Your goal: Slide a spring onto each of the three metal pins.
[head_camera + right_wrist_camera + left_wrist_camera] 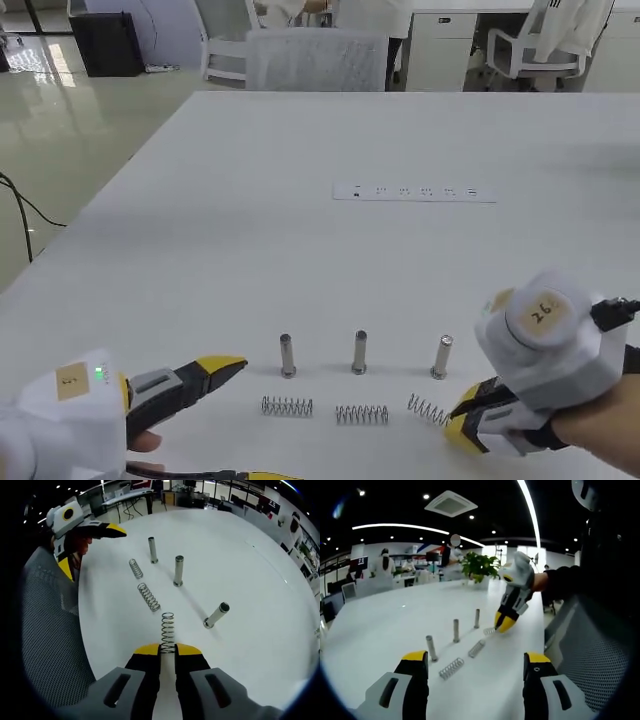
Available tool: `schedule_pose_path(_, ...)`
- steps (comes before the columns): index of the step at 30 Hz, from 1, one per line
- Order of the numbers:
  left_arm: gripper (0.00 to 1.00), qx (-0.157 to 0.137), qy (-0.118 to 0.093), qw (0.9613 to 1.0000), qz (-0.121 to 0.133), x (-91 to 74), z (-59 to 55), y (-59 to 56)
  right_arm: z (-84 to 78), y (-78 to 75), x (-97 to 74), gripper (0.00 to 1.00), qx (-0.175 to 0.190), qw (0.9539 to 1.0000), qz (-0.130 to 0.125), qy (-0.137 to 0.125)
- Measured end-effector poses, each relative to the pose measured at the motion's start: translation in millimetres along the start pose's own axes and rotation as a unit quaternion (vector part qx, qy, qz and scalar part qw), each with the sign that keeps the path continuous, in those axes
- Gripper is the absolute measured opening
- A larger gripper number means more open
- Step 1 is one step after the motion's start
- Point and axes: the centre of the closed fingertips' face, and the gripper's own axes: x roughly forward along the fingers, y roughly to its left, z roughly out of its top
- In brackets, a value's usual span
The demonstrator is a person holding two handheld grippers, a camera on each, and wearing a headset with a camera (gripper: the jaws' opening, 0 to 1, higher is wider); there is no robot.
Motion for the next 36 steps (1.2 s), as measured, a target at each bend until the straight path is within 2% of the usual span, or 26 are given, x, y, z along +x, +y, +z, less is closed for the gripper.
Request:
schedule_pose_path(4,0.71,-0.001,0.0,0.9999,-0.013,3.0,2.0,-2.7,7.6,4.5,-4.6,0.08,-0.001,0.9998,0.012,-0.012)
schedule_pose_path(10,0.68,-0.002,-0.005,0.9994,-0.034,10.1,11.8,-6.2,13.4,14.4,-5.3,0.08,-0.021,0.9992,0.032,-0.011)
schedule_pose_path(16,0.63,0.016,0.005,0.9978,-0.065,21.9,19.2,-10.7,24.7,22.6,-10.3,0.08,-0.042,0.9977,0.049,-0.021)
schedule_pose_path(25,0.53,0.026,0.001,0.9955,-0.091,31.4,30.8,-14.2,41.8,29.7,-16.4,0.08,-0.07,0.9955,0.056,-0.032)
schedule_pose_path(32,0.46,0.038,0.005,0.9933,-0.109,39.8,33.6,-18.6,53.5,37.7,-17.0,0.08,-0.096,0.9923,0.071,-0.032)
schedule_pose_path(36,0.42,0.03,0.003,0.9932,-0.112,45.1,31.5,-19.3,57.1,42.5,-17.8,0.08,-0.113,0.9899,0.08,-0.028)
